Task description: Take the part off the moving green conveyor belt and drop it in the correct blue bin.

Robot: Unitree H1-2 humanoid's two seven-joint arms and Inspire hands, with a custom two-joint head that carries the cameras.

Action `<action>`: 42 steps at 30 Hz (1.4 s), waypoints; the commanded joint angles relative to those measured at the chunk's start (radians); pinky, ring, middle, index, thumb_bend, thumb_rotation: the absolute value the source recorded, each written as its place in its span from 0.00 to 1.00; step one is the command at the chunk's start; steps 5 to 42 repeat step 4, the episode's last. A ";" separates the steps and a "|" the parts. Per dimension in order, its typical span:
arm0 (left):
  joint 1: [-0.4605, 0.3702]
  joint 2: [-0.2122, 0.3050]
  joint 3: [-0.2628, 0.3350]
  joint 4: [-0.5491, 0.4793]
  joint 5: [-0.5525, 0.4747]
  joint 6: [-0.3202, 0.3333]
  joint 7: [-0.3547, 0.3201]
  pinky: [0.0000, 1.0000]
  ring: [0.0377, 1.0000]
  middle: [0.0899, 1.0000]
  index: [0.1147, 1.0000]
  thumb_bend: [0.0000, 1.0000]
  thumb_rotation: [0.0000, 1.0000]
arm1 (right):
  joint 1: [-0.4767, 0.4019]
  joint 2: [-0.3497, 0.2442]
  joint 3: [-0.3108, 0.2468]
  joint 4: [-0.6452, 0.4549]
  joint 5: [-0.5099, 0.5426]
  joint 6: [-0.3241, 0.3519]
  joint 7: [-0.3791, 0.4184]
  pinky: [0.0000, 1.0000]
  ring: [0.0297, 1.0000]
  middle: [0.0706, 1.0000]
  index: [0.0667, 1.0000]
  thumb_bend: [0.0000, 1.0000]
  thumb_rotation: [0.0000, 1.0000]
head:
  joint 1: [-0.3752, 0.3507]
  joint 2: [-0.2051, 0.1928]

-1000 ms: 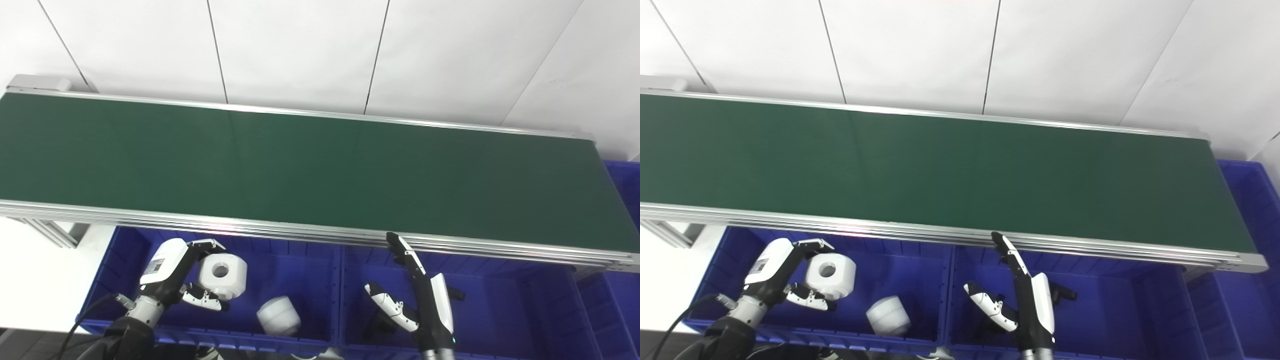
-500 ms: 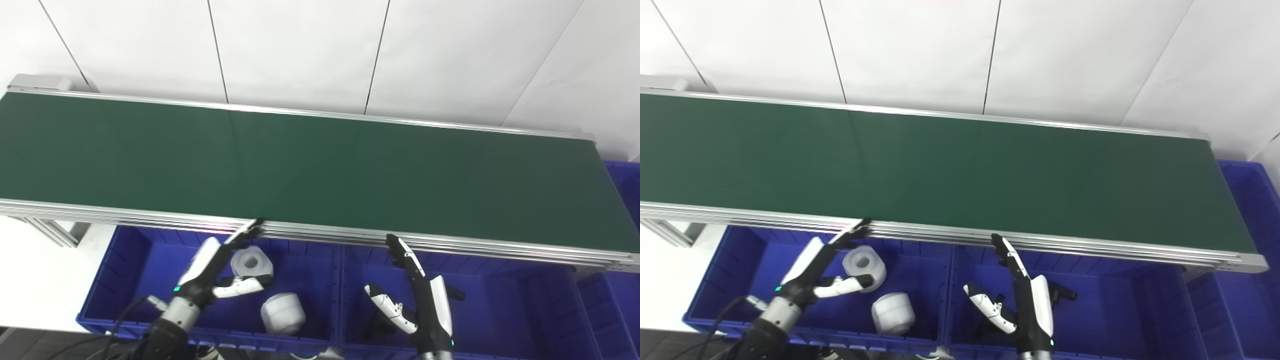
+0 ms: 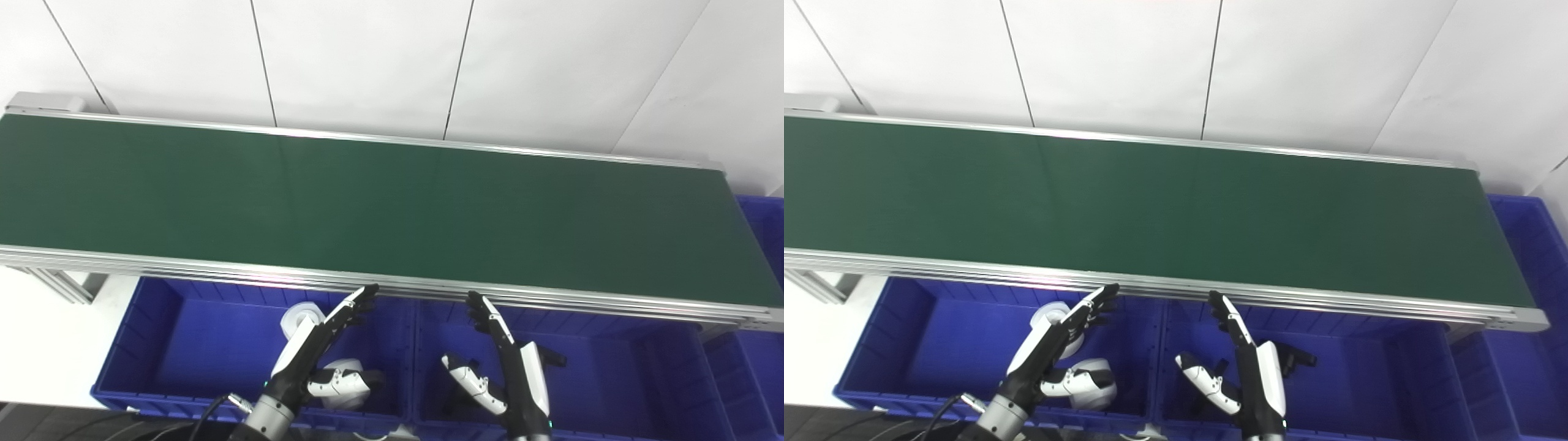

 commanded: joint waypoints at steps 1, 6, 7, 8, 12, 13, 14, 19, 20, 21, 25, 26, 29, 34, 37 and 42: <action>-0.008 0.001 0.005 -0.001 -0.021 -0.041 0.009 0.85 0.90 0.93 0.93 0.82 0.66 | -0.005 0.004 -0.006 -0.019 0.009 -0.043 0.014 0.82 0.85 0.88 0.91 0.66 0.70 | 0.003 -0.010; -0.015 0.001 -0.002 0.021 -0.027 -0.042 0.026 0.85 0.90 0.93 0.93 0.82 0.64 | 0.000 0.007 -0.018 -0.018 0.020 -0.030 0.024 0.82 0.86 0.88 0.91 0.68 0.68 | -0.004 -0.026; -0.015 0.001 -0.002 0.021 -0.027 -0.042 0.026 0.85 0.90 0.93 0.93 0.82 0.64 | 0.000 0.007 -0.018 -0.018 0.020 -0.030 0.024 0.82 0.86 0.88 0.91 0.68 0.68 | -0.004 -0.026; -0.015 0.001 -0.002 0.021 -0.027 -0.042 0.026 0.85 0.90 0.93 0.93 0.82 0.64 | 0.000 0.007 -0.018 -0.018 0.020 -0.030 0.024 0.82 0.86 0.88 0.91 0.68 0.68 | -0.004 -0.026; -0.015 0.001 -0.002 0.021 -0.027 -0.042 0.026 0.85 0.90 0.93 0.93 0.82 0.64 | 0.000 0.007 -0.018 -0.018 0.020 -0.030 0.024 0.82 0.86 0.88 0.91 0.68 0.68 | -0.004 -0.026; -0.015 0.001 -0.002 0.021 -0.027 -0.042 0.026 0.85 0.90 0.93 0.93 0.82 0.64 | 0.000 0.007 -0.018 -0.018 0.020 -0.030 0.024 0.82 0.86 0.88 0.91 0.68 0.68 | -0.004 -0.026; -0.015 0.001 -0.002 0.021 -0.027 -0.042 0.026 0.85 0.90 0.93 0.93 0.82 0.64 | 0.000 0.007 -0.018 -0.018 0.020 -0.030 0.024 0.82 0.86 0.88 0.91 0.68 0.68 | -0.004 -0.026; -0.015 0.001 -0.002 0.021 -0.027 -0.042 0.026 0.85 0.90 0.93 0.93 0.82 0.64 | 0.000 0.007 -0.018 -0.018 0.020 -0.030 0.024 0.82 0.86 0.88 0.91 0.68 0.68 | -0.004 -0.026; -0.015 0.001 -0.002 0.021 -0.027 -0.042 0.026 0.85 0.90 0.93 0.93 0.82 0.64 | 0.000 0.007 -0.018 -0.018 0.020 -0.030 0.024 0.82 0.86 0.88 0.91 0.68 0.68 | -0.004 -0.026; -0.015 0.001 -0.002 0.021 -0.027 -0.042 0.026 0.85 0.90 0.93 0.93 0.82 0.64 | 0.000 0.007 -0.018 -0.018 0.020 -0.030 0.024 0.82 0.86 0.88 0.91 0.68 0.68 | -0.004 -0.026; -0.015 0.001 -0.002 0.021 -0.027 -0.042 0.026 0.85 0.90 0.93 0.93 0.82 0.64 | 0.000 0.007 -0.018 -0.018 0.020 -0.030 0.024 0.82 0.86 0.88 0.91 0.68 0.68 | -0.004 -0.026; -0.015 0.001 -0.002 0.021 -0.027 -0.042 0.026 0.85 0.90 0.93 0.93 0.82 0.64 | 0.000 0.007 -0.018 -0.018 0.020 -0.030 0.024 0.82 0.86 0.88 0.91 0.68 0.68 | -0.004 -0.026; -0.015 0.001 -0.002 0.021 -0.027 -0.042 0.026 0.85 0.90 0.93 0.93 0.82 0.64 | 0.000 0.007 -0.018 -0.018 0.020 -0.030 0.024 0.82 0.86 0.88 0.91 0.68 0.68 | -0.004 -0.026; -0.015 0.001 -0.002 0.021 -0.027 -0.042 0.026 0.85 0.90 0.93 0.93 0.82 0.64 | 0.000 0.007 -0.018 -0.018 0.020 -0.030 0.024 0.82 0.86 0.88 0.91 0.68 0.68 | -0.004 -0.026; -0.015 0.001 -0.002 0.021 -0.027 -0.042 0.026 0.85 0.90 0.93 0.93 0.82 0.64 | 0.000 0.007 -0.018 -0.018 0.020 -0.030 0.024 0.82 0.86 0.88 0.91 0.68 0.68 | -0.004 -0.026; -0.015 0.001 -0.002 0.021 -0.027 -0.042 0.026 0.85 0.90 0.93 0.93 0.82 0.64 | 0.000 0.007 -0.018 -0.018 0.020 -0.030 0.024 0.82 0.86 0.88 0.91 0.68 0.68 | -0.004 -0.026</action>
